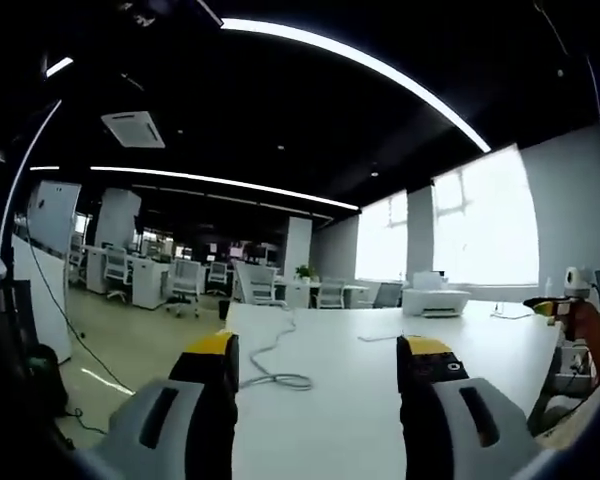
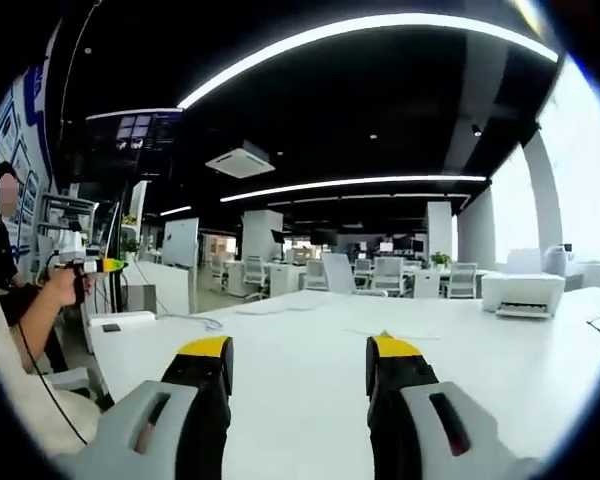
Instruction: Pick up the power strip scattered on the table, fix it on the side mounting bracket of the table, and press the switch
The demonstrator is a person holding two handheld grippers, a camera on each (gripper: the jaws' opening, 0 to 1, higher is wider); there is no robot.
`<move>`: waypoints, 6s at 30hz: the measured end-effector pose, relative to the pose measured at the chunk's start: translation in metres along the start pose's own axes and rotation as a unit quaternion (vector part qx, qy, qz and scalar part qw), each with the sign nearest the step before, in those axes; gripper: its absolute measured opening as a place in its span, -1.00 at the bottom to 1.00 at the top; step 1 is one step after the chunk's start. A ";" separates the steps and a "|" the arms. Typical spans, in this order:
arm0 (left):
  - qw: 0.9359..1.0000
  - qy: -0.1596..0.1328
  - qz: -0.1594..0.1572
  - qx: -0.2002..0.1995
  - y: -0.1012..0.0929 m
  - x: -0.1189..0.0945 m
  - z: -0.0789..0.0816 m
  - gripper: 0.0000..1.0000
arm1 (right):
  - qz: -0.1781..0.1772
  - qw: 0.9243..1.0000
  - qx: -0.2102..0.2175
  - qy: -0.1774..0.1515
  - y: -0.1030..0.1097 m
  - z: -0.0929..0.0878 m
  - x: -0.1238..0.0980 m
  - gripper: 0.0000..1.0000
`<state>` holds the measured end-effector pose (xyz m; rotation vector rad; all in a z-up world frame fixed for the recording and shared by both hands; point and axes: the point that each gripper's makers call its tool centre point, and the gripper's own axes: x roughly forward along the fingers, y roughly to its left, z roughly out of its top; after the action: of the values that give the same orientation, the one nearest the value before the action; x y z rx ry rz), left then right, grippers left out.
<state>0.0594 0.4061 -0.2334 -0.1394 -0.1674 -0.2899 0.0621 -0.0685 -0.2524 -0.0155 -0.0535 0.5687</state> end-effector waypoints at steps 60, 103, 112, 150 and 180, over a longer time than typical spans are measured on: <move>0.981 0.177 0.022 0.082 0.054 -0.054 -0.032 0.35 | 0.060 0.998 0.023 0.023 0.053 -0.036 0.027 -0.02; 0.947 0.301 0.019 0.112 0.120 -0.100 -0.034 0.23 | 0.078 0.996 0.029 0.038 0.067 -0.045 0.033 -0.04; 0.927 0.350 -0.016 0.134 0.116 -0.110 -0.041 0.24 | 0.079 0.996 0.029 0.039 0.066 -0.046 0.033 -0.06; 0.869 0.464 -0.115 0.129 0.110 -0.121 -0.087 0.15 | 0.087 0.995 0.032 0.035 0.070 -0.047 0.034 -0.08; 0.838 0.509 -0.157 0.118 0.119 -0.122 -0.117 -0.13 | 0.091 0.995 0.035 0.036 0.071 -0.050 0.035 -0.08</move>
<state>-0.0036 0.5331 -0.3834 0.3045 0.8480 -0.6329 0.0557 0.0103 -0.3029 0.0275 0.0389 0.7505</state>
